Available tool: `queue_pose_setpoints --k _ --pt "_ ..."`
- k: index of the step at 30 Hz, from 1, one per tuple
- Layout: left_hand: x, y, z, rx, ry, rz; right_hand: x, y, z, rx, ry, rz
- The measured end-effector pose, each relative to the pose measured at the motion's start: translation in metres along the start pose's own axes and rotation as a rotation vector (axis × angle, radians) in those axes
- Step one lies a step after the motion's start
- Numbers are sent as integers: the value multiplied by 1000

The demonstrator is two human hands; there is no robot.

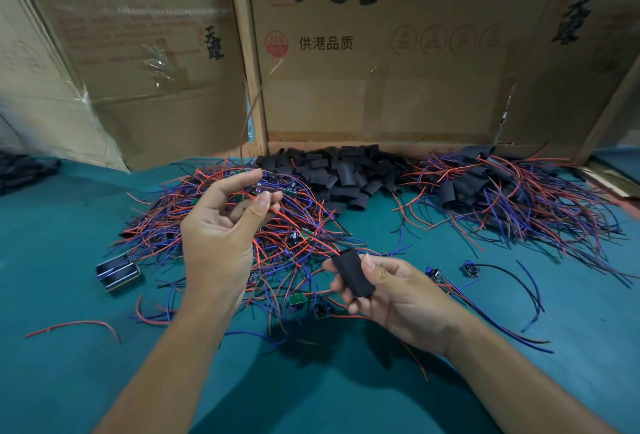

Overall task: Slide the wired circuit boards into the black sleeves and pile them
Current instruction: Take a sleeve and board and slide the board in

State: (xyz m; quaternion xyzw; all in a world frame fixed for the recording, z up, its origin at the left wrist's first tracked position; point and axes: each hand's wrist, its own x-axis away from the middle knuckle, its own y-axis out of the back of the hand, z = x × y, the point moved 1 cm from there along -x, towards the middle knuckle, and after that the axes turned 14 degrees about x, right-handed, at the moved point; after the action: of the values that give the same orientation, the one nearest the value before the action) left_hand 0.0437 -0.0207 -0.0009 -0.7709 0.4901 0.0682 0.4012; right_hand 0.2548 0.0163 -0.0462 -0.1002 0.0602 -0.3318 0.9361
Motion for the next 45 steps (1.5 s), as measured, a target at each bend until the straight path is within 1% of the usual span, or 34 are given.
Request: queue_pose_setpoints --k 4,7,14,19,37,42,45 --pt "-1 1 0 -38 -5 2 1 1 2 -38 41 28" --pt "-1 2 0 -45 -21 3 1 0 1 -17 37 43" --pt "-2 4 -2 -154 -130 119 2 0 0 -17 43 35" --pt "-2 5 -2 -225 -179 157 1 0 0 -8 54 22" --pt "-2 7 -3 -330 -264 162 2 0 0 31 55 35" --pt "4 6 -2 -519 -344 176 1 -1 -1 68 63 6" --pt "5 7 -2 -619 -452 201 0 -2 0 90 65 -11"
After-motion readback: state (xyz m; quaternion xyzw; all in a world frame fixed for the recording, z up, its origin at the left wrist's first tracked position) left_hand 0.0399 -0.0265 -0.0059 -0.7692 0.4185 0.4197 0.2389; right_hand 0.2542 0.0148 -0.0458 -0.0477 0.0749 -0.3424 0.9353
